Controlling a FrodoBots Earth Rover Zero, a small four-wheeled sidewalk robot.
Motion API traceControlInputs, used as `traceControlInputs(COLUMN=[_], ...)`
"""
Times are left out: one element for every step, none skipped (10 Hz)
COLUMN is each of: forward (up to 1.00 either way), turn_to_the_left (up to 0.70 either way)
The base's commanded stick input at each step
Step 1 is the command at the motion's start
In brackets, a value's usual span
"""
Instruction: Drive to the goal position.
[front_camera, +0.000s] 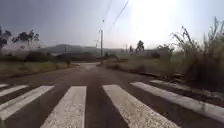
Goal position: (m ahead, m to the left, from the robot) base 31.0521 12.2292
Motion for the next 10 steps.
traceControlInputs(forward=[0.85, 0.85, 0.85, 0.85, 0.85, 0.85, 0.85, 0.85, 0.85, 0.85], turn_to_the_left=[0.27, 0.27, 0.25, 0.09, 0.00, 0.00, 0.00, 0.00, 0.00, 0.00])
